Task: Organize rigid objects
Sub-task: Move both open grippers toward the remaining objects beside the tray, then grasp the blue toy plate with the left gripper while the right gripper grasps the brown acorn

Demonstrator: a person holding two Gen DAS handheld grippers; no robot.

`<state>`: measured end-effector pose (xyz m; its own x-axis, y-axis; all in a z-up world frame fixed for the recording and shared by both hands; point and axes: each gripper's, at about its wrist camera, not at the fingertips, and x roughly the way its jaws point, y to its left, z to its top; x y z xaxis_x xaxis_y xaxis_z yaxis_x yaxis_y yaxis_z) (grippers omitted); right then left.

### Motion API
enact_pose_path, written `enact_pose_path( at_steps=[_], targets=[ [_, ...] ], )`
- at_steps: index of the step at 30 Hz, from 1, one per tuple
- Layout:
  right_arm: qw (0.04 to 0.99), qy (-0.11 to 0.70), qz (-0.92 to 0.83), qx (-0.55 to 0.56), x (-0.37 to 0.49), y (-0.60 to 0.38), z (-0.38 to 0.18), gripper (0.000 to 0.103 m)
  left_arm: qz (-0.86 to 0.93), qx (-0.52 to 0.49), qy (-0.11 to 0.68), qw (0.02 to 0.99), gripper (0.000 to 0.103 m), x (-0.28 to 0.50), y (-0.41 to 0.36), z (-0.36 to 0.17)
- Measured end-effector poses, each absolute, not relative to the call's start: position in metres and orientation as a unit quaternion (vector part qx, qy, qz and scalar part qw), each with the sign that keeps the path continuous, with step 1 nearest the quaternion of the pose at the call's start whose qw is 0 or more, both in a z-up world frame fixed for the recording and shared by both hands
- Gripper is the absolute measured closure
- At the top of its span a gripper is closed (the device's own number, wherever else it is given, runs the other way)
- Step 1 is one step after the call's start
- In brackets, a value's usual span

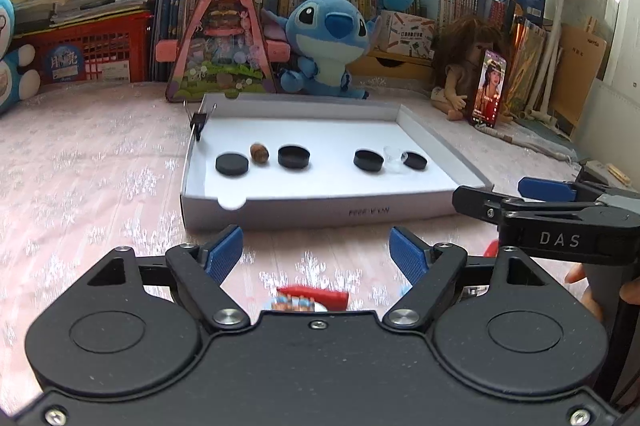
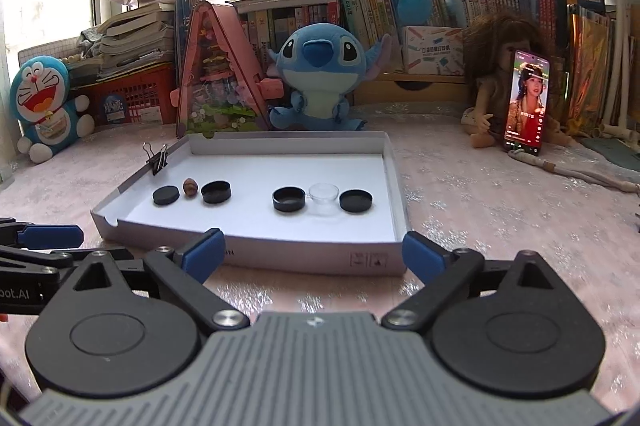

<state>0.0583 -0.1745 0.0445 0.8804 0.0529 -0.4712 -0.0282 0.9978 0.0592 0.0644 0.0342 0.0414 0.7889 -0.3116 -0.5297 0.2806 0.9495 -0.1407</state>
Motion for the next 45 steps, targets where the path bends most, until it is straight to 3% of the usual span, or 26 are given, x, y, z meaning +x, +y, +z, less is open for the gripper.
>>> enact_pose_path(
  at_steps=[19, 32, 45],
  targets=[
    [0.978, 0.206, -0.007, -0.014, 0.015, -0.169, 0.013, 0.000, -0.114, 0.003, 0.251, 0.961, 0.024, 0.029, 0.032, 0.014],
    [0.981, 0.193, -0.025, 0.015, 0.009, -0.188, -0.006, 0.000, -0.100, -0.015, 0.255, 0.962, 0.034, 0.027, 0.047, -0.003],
    [0.974, 0.227, -0.027, 0.002, 0.019, -0.184, -0.012, 0.014, -0.093, 0.025, 0.245, 0.965, 0.037, 0.034, 0.036, -0.011]
  ],
)
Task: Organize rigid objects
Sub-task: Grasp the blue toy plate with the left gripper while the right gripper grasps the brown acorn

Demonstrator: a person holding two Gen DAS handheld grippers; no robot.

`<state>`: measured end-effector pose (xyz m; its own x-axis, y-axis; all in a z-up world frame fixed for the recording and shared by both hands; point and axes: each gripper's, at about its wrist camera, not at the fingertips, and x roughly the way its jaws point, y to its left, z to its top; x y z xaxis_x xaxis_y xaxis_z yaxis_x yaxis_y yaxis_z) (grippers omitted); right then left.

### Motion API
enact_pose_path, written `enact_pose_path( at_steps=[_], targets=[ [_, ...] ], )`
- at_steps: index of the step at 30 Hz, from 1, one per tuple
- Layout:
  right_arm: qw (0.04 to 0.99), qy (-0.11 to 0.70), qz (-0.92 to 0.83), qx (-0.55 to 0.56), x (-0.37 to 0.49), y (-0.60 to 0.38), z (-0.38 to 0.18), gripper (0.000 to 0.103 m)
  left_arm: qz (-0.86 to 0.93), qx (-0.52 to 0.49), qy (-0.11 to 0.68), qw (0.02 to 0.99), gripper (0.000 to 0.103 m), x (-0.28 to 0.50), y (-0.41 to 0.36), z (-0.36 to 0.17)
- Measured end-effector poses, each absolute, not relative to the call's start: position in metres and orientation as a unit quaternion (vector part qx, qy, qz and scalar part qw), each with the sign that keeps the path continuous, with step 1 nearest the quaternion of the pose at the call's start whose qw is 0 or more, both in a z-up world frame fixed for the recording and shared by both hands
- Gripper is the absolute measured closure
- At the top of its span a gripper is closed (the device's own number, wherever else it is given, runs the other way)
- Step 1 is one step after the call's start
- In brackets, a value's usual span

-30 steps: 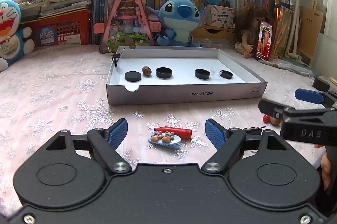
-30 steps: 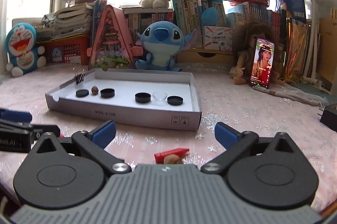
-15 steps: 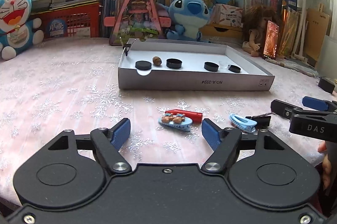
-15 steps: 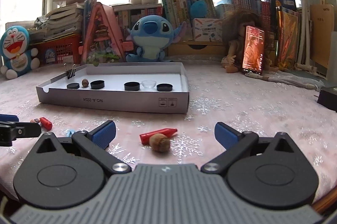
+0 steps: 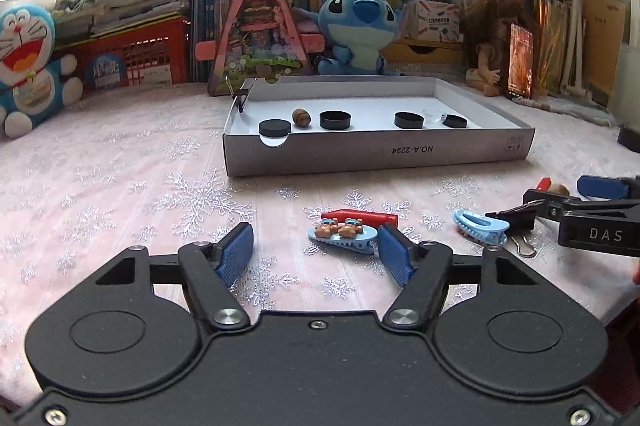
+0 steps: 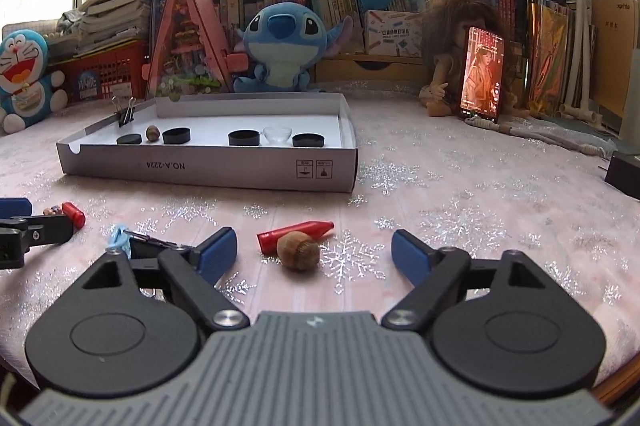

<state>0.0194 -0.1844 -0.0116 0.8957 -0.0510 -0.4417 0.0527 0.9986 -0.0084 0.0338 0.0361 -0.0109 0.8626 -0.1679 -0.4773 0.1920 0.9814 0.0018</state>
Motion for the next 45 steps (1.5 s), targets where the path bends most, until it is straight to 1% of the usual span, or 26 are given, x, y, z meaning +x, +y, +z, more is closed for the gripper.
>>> enact_pose_path(
  at_steps=[7, 10, 12, 17, 22, 24, 28, 34, 37, 40, 42, 45],
  targets=[
    [0.973, 0.226, -0.035, -0.008, 0.018, -0.177, -0.014, 0.016, -0.089, 0.027, 0.240, 0.966, 0.037, 0.034, 0.034, -0.013],
    [0.973, 0.227, -0.035, -0.008, 0.018, -0.177, -0.014, 0.016, -0.090, 0.030, 0.238, 0.967, 0.040, 0.034, 0.033, -0.013],
    [0.973, 0.227, -0.035, -0.008, 0.019, -0.177, -0.014, 0.016, -0.094, 0.031, 0.238, 0.966, 0.046, 0.033, 0.033, -0.013],
    [0.973, 0.228, -0.035, -0.004, 0.019, -0.177, -0.015, 0.016, -0.099, 0.030, 0.237, 0.966, 0.054, 0.032, 0.032, -0.012],
    [0.973, 0.230, -0.032, -0.003, 0.019, -0.176, -0.015, 0.016, -0.092, 0.019, 0.237, 0.967, 0.067, 0.033, 0.033, -0.012],
    [0.973, 0.228, -0.031, -0.002, 0.018, -0.175, -0.015, 0.019, -0.092, 0.016, 0.238, 0.967, 0.072, 0.034, 0.034, -0.011],
    [0.974, 0.226, -0.029, -0.001, 0.017, -0.171, -0.015, 0.023, -0.093, 0.017, 0.238, 0.967, 0.073, 0.035, 0.034, -0.011],
    [0.973, 0.228, -0.025, 0.000, 0.016, -0.169, -0.014, 0.025, -0.092, 0.012, 0.241, 0.966, 0.073, 0.035, 0.034, -0.010],
    [0.973, 0.229, -0.016, -0.001, 0.015, -0.169, -0.012, 0.032, -0.093, 0.006, 0.244, 0.965, 0.073, 0.035, 0.036, -0.009],
    [0.974, 0.228, -0.007, -0.005, 0.013, -0.168, -0.011, 0.041, -0.093, 0.004, 0.246, 0.965, 0.073, 0.035, 0.036, -0.008],
    [0.974, 0.229, -0.004, -0.007, 0.012, -0.167, -0.010, 0.052, -0.094, 0.004, 0.247, 0.964, 0.073, 0.034, 0.036, -0.007],
    [0.973, 0.229, -0.004, -0.009, 0.011, -0.166, -0.009, 0.059, -0.096, 0.004, 0.248, 0.964, 0.073, 0.033, 0.037, -0.007]
  ],
)
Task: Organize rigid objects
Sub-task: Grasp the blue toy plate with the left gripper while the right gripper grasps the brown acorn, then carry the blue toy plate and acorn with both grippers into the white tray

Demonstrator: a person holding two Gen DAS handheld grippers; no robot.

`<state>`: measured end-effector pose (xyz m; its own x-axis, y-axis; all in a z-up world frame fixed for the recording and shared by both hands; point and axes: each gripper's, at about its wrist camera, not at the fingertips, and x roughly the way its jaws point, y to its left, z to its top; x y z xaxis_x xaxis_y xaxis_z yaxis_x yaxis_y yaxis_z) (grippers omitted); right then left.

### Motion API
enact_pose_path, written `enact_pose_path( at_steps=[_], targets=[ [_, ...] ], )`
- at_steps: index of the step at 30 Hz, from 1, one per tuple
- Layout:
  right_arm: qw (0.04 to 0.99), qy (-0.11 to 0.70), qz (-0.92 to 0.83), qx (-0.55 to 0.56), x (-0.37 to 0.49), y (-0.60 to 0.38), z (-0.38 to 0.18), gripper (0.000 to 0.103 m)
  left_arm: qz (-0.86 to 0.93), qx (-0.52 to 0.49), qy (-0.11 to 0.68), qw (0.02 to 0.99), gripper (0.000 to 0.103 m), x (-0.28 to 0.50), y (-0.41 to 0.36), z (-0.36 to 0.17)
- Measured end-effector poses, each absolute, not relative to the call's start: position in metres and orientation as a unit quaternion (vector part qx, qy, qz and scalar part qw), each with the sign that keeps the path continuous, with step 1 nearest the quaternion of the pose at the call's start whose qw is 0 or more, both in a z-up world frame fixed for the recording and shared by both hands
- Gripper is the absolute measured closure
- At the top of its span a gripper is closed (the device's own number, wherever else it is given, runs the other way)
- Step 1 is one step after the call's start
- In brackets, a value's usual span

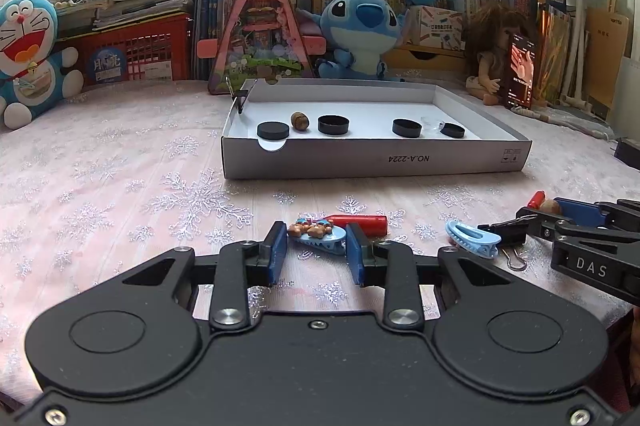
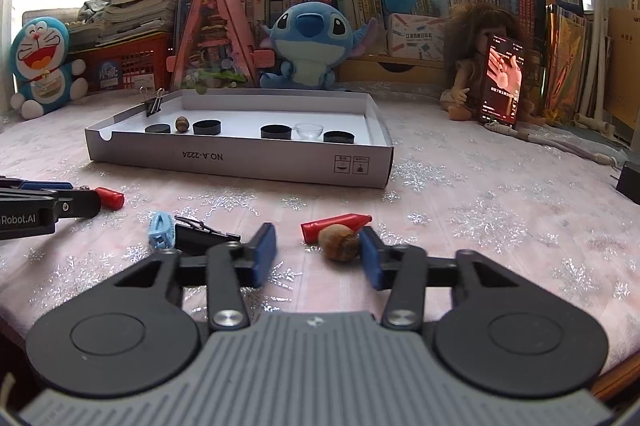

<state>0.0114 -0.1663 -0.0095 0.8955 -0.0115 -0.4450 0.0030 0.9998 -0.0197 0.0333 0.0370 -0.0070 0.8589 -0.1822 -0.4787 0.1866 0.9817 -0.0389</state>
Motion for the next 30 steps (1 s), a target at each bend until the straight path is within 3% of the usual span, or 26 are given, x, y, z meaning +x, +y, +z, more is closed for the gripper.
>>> enact_pose_path(
  at_steps=[5, 30],
  targets=[
    [0.973, 0.229, -0.008, -0.003, 0.011, -0.168, -0.008, 0.077, -0.097, 0.003, 0.250, 0.963, 0.073, 0.032, 0.037, -0.007],
    [0.976, 0.215, -0.006, 0.032, 0.011, -0.174, 0.009, 0.077, -0.106, -0.009, 0.243, 0.964, 0.073, 0.025, 0.033, 0.010]
  ],
)
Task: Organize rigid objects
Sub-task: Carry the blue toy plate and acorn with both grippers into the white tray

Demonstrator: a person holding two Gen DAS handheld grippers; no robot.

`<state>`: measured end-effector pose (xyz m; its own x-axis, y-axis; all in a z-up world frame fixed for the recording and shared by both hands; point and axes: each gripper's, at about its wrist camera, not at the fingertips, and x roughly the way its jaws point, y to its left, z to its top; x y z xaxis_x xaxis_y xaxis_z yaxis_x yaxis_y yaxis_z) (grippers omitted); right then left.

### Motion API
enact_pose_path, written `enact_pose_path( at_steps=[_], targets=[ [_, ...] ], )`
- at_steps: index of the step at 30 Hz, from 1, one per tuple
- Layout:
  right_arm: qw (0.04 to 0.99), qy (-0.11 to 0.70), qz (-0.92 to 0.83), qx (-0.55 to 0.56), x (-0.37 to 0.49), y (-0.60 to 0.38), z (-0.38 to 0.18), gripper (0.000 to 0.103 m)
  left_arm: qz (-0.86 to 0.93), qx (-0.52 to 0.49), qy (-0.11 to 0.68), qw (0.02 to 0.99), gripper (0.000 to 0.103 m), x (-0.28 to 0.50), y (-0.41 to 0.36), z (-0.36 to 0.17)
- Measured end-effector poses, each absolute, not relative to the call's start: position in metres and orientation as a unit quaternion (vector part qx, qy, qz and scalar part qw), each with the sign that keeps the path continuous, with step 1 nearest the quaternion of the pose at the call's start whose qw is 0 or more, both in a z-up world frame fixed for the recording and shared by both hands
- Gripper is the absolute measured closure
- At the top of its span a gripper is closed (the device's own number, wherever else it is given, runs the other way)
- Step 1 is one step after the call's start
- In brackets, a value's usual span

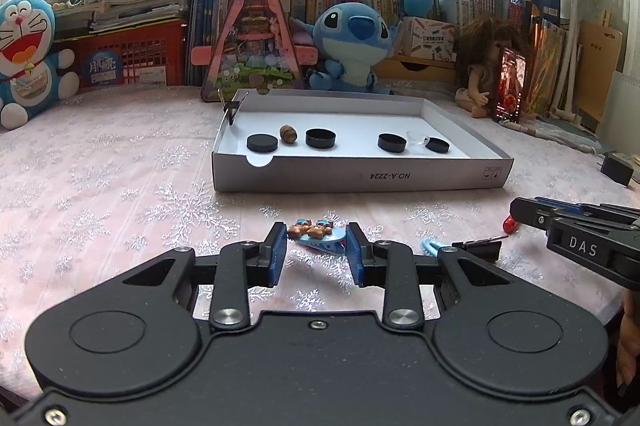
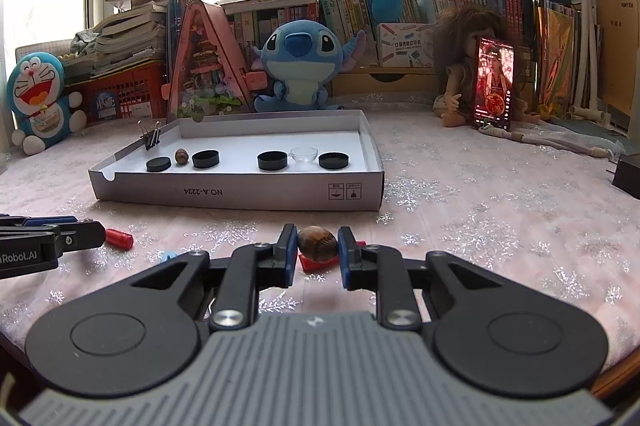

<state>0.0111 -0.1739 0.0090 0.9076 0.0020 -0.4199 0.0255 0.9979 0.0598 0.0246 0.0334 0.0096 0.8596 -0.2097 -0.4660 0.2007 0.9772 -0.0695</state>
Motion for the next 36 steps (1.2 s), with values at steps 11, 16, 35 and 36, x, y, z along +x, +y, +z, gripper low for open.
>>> enact_pose_path(
  at_steps=[11, 16, 35, 36],
  targets=[
    [0.978, 0.207, 0.005, 0.036, 0.021, -0.170, 0.019, 0.077, -0.124, -0.004, 0.224, 0.967, 0.073, 0.033, 0.022, 0.025],
    [0.977, 0.207, 0.011, 0.049, 0.031, -0.170, 0.025, 0.077, -0.136, 0.001, 0.219, 0.966, 0.073, 0.042, 0.018, 0.032],
    [0.968, 0.239, 0.014, 0.071, 0.104, -0.206, 0.064, 0.077, -0.179, -0.013, 0.254, 0.950, 0.073, 0.121, 0.002, 0.050],
    [0.967, 0.243, 0.012, 0.070, 0.109, -0.209, 0.066, 0.077, -0.177, -0.011, 0.256, 0.950, 0.073, 0.125, 0.000, 0.050]
  ],
)
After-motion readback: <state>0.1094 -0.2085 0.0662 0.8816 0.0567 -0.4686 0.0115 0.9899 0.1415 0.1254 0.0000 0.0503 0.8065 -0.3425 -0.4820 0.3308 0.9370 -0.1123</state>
